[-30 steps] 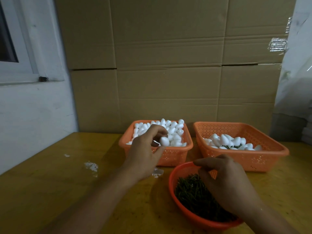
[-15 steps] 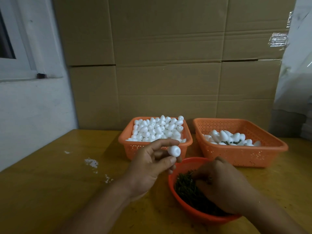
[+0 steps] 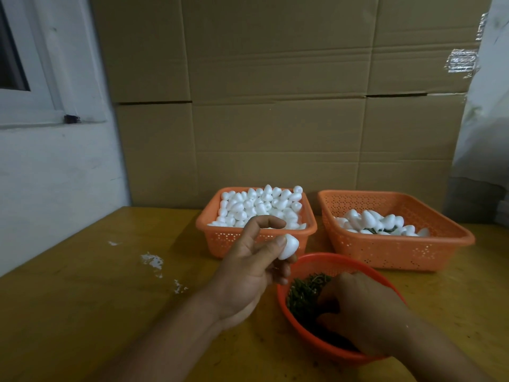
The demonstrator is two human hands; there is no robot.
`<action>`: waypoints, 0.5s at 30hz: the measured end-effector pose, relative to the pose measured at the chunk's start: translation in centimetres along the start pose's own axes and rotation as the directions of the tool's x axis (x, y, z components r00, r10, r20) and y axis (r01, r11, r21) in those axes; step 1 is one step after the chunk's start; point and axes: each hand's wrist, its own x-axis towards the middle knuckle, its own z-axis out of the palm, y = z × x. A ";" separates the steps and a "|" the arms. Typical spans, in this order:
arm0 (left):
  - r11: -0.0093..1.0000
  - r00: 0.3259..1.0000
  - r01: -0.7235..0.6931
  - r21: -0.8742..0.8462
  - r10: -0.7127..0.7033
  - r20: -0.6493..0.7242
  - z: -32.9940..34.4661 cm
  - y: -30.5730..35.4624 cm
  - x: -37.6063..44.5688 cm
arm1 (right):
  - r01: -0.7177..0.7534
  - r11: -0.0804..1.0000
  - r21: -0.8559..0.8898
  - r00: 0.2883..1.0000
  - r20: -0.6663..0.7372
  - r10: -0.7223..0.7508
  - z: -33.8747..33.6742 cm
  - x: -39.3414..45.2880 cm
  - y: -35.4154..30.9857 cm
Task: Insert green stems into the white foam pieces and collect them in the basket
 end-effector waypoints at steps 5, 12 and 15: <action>1.000 1.000 0.018 -0.026 -0.019 -0.008 0.0 0.0 0.0 | -0.044 0.999 0.003 0.999 -0.032 0.044 0.3 0.2 0.2; 0.991 0.997 0.074 -0.112 -0.072 0.028 -0.4 -0.3 0.1 | -0.071 0.996 0.046 0.995 -0.073 0.075 0.0 0.1 0.3; 0.989 0.997 0.081 -0.124 -0.079 0.024 -0.4 -0.3 0.1 | -0.077 0.993 0.090 0.987 -0.132 0.088 -0.3 0.0 0.4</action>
